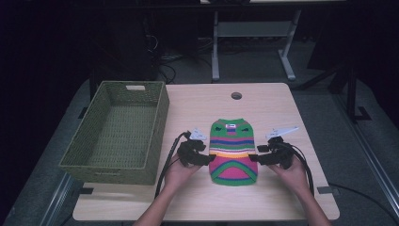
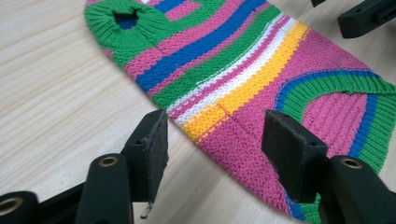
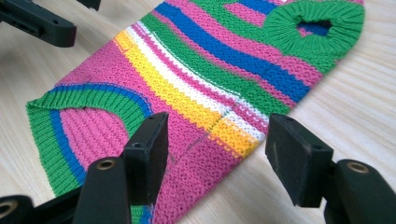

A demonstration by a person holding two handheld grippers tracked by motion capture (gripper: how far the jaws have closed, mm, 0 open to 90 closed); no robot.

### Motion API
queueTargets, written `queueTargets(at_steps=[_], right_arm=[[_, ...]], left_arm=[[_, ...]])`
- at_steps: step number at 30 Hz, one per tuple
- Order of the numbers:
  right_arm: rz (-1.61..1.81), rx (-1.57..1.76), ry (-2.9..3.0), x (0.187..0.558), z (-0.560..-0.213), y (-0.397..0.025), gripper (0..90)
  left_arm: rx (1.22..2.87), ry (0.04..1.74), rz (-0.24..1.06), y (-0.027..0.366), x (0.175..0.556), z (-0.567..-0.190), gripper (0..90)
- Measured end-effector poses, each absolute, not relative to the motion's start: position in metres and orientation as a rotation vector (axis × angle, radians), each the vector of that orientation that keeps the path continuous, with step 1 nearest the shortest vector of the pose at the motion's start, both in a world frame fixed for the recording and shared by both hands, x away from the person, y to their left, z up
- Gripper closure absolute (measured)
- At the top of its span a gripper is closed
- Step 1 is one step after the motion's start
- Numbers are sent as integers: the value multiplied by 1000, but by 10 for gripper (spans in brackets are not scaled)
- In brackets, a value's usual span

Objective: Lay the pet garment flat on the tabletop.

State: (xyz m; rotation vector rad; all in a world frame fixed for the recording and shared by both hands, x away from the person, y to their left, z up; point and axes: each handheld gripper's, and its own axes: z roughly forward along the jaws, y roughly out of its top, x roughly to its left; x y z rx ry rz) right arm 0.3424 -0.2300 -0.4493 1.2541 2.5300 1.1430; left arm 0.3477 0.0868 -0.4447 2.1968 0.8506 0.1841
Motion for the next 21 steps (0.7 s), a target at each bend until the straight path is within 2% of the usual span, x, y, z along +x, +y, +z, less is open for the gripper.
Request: queueTargets(at_steps=[21], right_arm=[[1143, 1254, 2534, 336, -445, -245, 339]], left_arm=[[2168, 832, 199, 97, 335, -440, 310]])
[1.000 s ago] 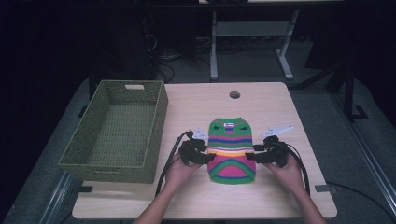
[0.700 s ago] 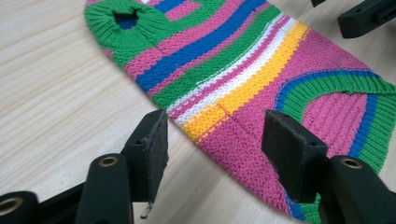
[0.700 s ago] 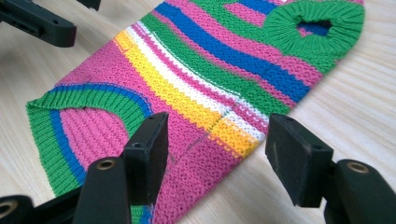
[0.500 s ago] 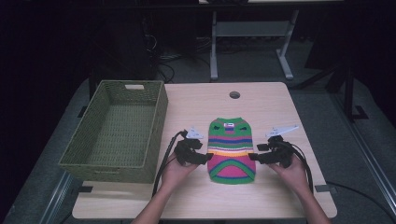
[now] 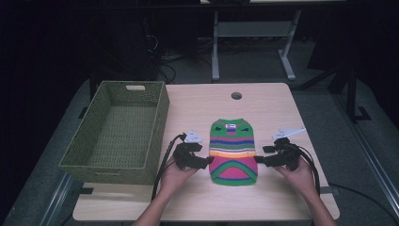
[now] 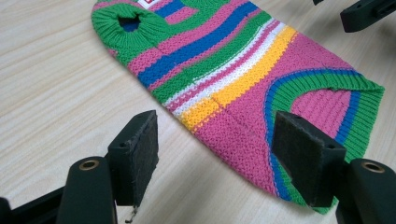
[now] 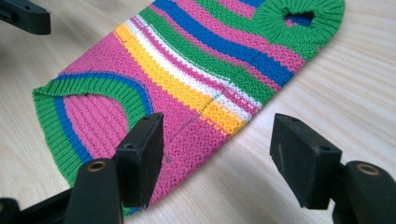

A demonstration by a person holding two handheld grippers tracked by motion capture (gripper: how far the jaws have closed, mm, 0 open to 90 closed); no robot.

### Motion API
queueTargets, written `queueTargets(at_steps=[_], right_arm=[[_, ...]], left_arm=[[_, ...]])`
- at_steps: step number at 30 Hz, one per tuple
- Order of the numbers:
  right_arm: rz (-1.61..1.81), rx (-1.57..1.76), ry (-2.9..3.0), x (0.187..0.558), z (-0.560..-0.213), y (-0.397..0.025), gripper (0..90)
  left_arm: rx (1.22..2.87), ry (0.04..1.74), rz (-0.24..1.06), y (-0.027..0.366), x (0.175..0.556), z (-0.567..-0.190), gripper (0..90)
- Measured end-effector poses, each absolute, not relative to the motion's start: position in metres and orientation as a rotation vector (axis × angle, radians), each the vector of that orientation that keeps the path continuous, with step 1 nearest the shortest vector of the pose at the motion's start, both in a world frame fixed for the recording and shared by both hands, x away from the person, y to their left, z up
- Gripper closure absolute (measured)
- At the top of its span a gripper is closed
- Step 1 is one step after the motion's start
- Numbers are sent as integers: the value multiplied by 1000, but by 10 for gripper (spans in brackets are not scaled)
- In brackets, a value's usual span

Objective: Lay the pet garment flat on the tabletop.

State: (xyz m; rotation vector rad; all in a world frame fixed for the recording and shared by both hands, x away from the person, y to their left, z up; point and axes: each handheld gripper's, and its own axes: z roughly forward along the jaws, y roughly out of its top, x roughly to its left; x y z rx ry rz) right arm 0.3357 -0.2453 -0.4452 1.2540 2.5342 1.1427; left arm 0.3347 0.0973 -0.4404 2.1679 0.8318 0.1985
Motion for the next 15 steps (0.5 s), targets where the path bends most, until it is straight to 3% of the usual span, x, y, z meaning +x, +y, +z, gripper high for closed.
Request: queueTargets(at_steps=[15], right_arm=[[1162, 1265, 2537, 328, -451, -255, 319]], left_arm=[[2174, 822, 199, 106, 327, -437, 287]])
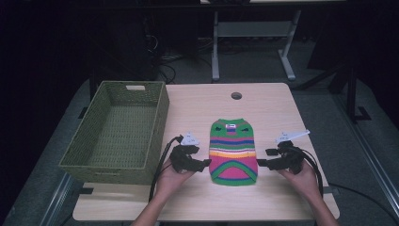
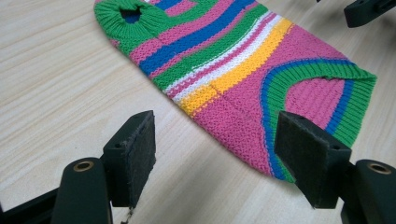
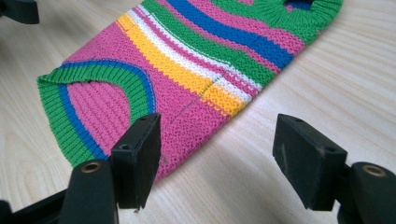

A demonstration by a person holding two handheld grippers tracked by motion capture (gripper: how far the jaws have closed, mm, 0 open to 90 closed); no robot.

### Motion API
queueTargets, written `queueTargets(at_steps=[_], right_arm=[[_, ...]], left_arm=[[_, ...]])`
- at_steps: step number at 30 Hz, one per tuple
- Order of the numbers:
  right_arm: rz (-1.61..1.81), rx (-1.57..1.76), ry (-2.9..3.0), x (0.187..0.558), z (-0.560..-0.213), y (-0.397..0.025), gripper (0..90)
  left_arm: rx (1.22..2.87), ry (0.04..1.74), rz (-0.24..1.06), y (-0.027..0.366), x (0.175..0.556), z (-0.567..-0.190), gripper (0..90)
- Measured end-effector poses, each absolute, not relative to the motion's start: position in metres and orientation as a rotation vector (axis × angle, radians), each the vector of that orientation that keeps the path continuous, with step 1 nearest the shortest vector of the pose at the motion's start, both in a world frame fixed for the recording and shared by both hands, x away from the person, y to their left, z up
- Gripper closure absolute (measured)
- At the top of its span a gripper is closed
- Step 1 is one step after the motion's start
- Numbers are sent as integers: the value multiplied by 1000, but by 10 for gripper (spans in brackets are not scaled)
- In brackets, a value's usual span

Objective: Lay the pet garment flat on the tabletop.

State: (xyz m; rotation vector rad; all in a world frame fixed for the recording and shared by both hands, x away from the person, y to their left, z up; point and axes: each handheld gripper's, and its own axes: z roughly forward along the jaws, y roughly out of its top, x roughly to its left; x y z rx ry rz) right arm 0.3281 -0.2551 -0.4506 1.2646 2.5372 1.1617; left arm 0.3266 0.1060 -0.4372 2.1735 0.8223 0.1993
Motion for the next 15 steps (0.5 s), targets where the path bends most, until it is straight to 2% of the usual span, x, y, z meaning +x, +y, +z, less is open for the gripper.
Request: queueTargets(at_steps=[15], right_arm=[[1183, 1243, 2543, 320, -446, -261, 302]], left_arm=[[2167, 807, 185, 106, 315, -440, 288]])
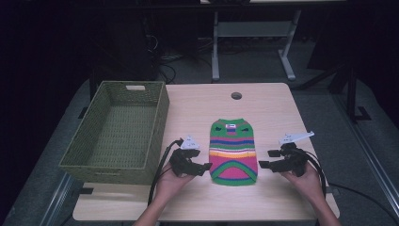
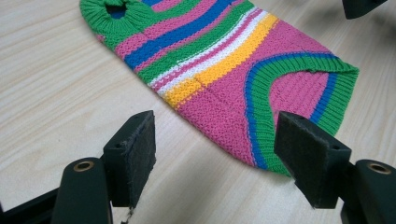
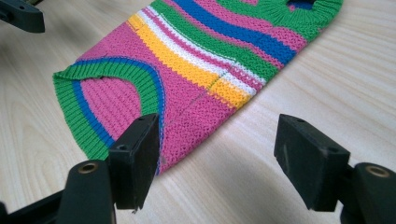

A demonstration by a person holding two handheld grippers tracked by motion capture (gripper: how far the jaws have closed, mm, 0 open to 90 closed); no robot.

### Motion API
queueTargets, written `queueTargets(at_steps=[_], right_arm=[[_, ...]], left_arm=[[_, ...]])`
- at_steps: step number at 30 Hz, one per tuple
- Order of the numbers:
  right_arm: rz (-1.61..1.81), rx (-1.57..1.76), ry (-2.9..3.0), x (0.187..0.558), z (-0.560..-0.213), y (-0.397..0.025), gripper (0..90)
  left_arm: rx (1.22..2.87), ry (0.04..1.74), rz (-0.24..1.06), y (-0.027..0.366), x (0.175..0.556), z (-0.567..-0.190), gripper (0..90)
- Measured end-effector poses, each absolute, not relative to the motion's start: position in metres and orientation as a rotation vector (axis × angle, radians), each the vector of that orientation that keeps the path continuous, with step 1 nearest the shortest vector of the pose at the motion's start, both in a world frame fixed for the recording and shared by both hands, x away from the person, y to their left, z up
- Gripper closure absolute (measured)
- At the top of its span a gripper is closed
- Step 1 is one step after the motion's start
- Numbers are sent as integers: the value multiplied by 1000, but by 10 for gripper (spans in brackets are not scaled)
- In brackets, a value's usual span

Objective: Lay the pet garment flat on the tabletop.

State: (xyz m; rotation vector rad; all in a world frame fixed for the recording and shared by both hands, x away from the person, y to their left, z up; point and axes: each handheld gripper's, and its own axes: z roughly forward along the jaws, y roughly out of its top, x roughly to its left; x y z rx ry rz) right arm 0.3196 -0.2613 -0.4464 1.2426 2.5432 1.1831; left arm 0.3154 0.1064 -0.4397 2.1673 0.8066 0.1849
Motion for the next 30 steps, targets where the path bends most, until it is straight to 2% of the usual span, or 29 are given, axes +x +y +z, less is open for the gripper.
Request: queueTargets(at_steps=[30], right_arm=[[1204, 1284, 2520, 296, -455, -286, 283]], left_arm=[[2177, 831, 178, 126, 297, -446, 273]])
